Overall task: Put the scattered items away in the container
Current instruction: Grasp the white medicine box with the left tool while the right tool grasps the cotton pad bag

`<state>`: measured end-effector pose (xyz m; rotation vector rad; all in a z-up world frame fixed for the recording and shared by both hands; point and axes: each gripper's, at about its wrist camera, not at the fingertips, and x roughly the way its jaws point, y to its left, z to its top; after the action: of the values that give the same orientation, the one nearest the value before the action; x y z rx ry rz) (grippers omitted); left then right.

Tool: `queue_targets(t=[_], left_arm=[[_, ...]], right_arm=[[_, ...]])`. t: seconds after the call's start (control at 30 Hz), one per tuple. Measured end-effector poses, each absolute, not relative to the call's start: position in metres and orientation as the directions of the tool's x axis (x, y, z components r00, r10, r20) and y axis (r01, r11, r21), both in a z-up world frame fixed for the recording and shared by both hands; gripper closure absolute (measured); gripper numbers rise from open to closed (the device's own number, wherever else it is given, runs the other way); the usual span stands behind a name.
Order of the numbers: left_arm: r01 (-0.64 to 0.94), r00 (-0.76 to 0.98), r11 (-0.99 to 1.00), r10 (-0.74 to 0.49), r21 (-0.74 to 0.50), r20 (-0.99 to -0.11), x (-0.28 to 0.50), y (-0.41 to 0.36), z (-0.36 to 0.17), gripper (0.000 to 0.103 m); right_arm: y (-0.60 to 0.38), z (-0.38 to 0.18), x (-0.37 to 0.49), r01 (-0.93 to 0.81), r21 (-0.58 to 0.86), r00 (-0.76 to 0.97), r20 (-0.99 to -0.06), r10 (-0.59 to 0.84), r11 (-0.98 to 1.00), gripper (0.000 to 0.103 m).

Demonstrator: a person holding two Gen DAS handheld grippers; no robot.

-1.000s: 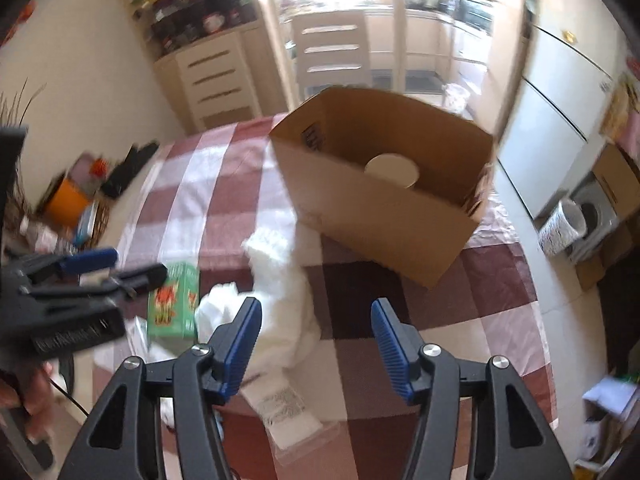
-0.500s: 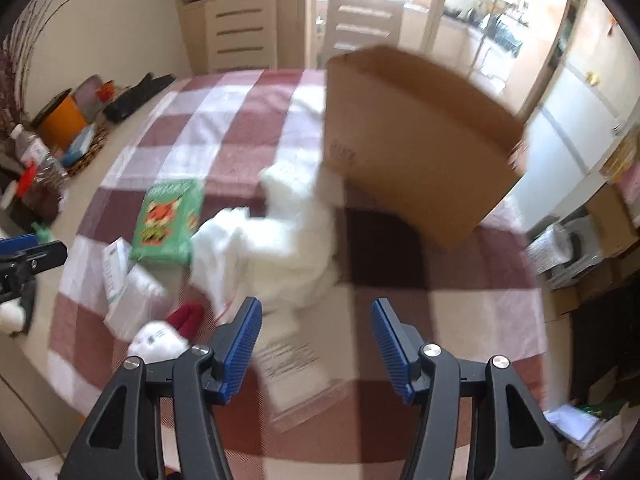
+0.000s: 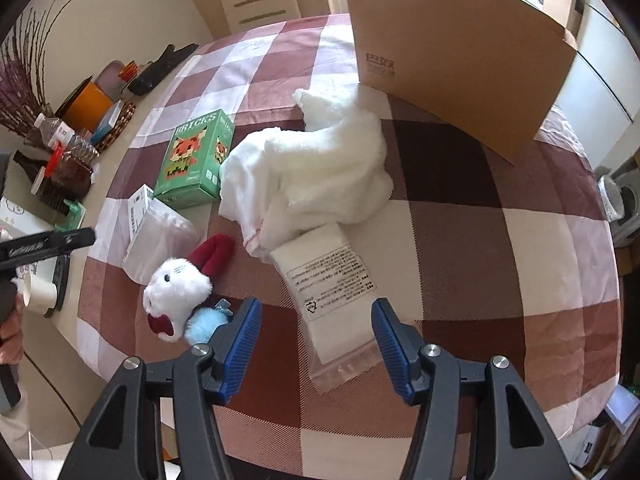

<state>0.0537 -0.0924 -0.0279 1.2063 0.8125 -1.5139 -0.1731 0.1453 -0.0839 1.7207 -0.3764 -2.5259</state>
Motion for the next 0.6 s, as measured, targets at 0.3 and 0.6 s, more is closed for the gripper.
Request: queue_targets(t=[0.3,0.6], left_arm=[[0.973,0.002,-0.225,-0.234,0.056,-0.972,0.031,-0.129,-0.057,0.031],[0.986,0.021,-0.157,-0.173,0.049,-0.985,0.027,-0.152,-0.085,0.031]], right_arm=[[0.143,-0.107,-0.191,-0.029,0.222,-0.317,-0.927,-0.202,-0.975,0.044],[0.143,-0.127,-0.206,0.000,0.207,-0.262,-0.944,-0.200,-0.978,0.044]])
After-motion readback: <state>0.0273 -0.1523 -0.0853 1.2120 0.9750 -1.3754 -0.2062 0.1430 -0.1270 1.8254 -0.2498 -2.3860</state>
